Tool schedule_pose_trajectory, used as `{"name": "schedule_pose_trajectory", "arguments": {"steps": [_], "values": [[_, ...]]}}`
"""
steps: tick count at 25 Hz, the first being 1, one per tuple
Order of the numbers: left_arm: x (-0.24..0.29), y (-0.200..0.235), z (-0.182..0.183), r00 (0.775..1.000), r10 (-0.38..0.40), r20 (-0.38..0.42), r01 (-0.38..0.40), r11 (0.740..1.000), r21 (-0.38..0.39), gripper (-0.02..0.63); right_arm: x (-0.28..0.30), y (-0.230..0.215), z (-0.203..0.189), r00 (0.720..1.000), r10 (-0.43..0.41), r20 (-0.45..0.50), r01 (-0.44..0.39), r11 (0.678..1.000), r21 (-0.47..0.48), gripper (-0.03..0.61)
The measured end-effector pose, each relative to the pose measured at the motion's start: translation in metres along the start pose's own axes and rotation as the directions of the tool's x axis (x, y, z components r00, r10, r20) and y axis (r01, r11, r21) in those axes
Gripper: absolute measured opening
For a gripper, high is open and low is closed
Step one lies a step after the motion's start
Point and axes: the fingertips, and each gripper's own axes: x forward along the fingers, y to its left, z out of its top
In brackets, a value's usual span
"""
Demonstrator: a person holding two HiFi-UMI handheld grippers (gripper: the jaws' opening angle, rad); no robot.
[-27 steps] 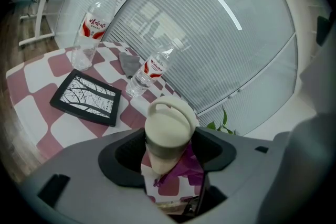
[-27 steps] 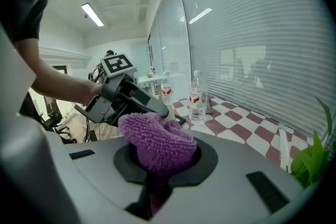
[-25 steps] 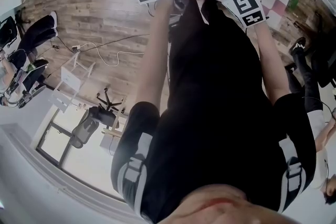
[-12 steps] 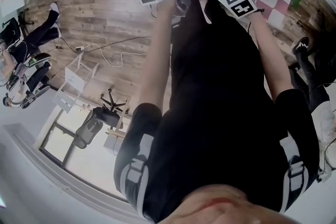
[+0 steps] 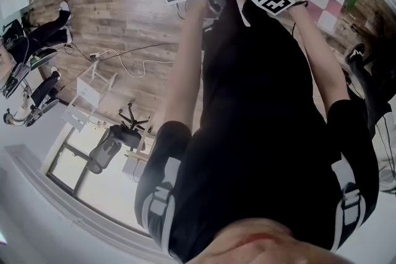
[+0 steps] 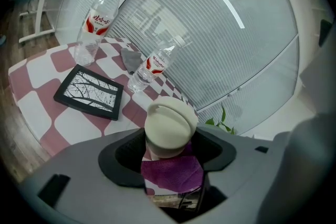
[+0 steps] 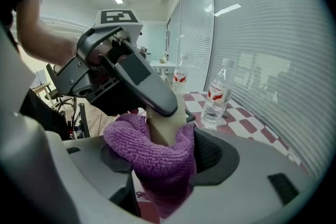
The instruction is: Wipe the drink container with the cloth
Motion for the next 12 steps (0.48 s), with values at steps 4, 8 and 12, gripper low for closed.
{"name": "schedule_pose_trajectory", "arguments": {"steps": [4, 8, 12], "values": [[0.0, -0.001, 0.0, 1.0, 0.0, -0.008, 0.0, 1.0, 0.012, 0.295, 0.007, 0.001, 0.003, 1.0, 0.021, -0.003, -0.021, 1.0, -0.019, 0.293], [0.002, -0.003, -0.002, 1.0, -0.001, -0.022, 0.002, 0.999, 0.041, 0.295, 0.013, 0.002, 0.001, 0.999, 0.051, -0.003, -0.051, 0.998, -0.032, 0.308], [0.001, -0.006, -0.004, 0.999, -0.004, -0.035, 0.006, 0.998, 0.059, 0.295, 0.017, 0.004, 0.0, 0.997, 0.082, -0.001, -0.082, 0.996, -0.039, 0.322]]}}
